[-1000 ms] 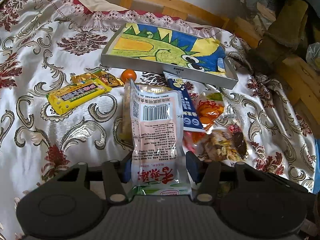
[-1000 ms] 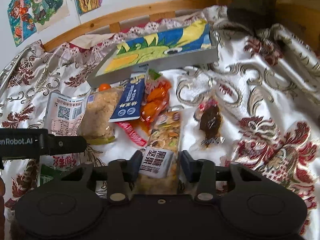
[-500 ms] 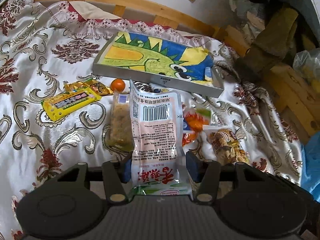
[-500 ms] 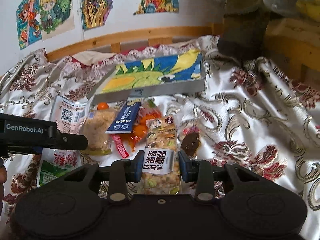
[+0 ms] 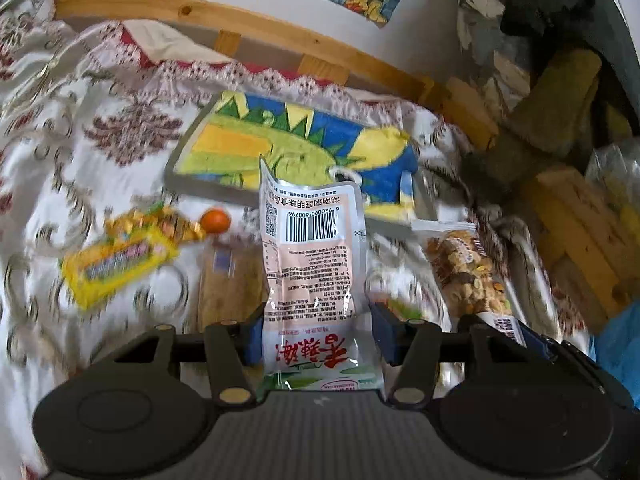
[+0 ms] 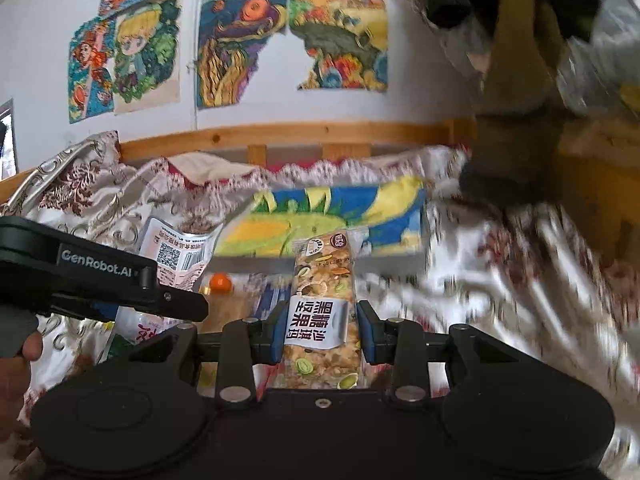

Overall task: Organize snacks
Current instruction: 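Carry both packs over the grey tray and open both grippers to drop them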

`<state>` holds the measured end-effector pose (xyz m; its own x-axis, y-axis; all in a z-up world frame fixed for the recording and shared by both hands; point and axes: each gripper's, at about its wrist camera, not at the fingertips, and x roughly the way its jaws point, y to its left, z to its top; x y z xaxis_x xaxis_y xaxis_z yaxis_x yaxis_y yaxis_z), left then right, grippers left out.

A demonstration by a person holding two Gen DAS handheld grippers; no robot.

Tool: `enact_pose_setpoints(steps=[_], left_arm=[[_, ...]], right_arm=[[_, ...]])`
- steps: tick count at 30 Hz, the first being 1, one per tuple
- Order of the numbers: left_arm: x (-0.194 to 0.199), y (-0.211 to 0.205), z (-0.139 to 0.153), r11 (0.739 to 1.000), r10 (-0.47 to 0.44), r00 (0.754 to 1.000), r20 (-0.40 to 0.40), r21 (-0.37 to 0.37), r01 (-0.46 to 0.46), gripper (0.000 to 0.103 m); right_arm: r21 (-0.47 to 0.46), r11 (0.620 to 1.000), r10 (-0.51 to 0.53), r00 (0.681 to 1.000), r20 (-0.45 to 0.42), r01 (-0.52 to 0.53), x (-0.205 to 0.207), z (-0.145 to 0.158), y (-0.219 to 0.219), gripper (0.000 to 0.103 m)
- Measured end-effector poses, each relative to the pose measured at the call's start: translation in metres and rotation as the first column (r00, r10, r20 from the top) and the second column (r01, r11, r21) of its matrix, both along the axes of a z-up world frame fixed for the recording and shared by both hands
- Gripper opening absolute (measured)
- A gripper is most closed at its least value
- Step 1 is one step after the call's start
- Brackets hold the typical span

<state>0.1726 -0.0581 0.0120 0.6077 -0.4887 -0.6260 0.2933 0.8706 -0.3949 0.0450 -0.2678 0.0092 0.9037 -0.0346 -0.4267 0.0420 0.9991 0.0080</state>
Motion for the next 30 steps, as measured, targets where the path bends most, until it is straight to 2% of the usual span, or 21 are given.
enact_pose_setpoints(steps=[4,12,17,21,30], left_arm=[[0.038,-0.009,0.017,1.000,0.014,0.999,0.045,-0.009,-0.014,0.058],[0.127,-0.049,0.036,0.999,0.043,0.993,0.113,-0.025,-0.041,0.058],[0.181,-0.071,0.026,0.998,0.038,0.999,0.015,-0.050,-0.038,0.058],[0.212,-0.089,0.008,0.999,0.046,0.999,-0.014,-0.003,-0.046,0.058],[0.238,-0.106,-0.028,0.997,0.072,0.993,-0.091,0.024,-0.071,0.058]], right_arm=[[-0.067,0.998,0.020,0.997,0.070,-0.015,0.038,0.009,-0.013,0.037],[0.011,1.000,-0.012,0.991,0.135,0.011,0.148,0.004,-0.065,0.037],[0.058,0.997,-0.057,0.992,0.110,0.051,0.206,-0.014,-0.086,0.037],[0.074,0.996,-0.054,0.993,0.108,0.046,0.225,-0.028,-0.097,0.037],[0.121,0.992,-0.028,0.999,0.023,0.025,0.249,-0.060,-0.113,0.037]])
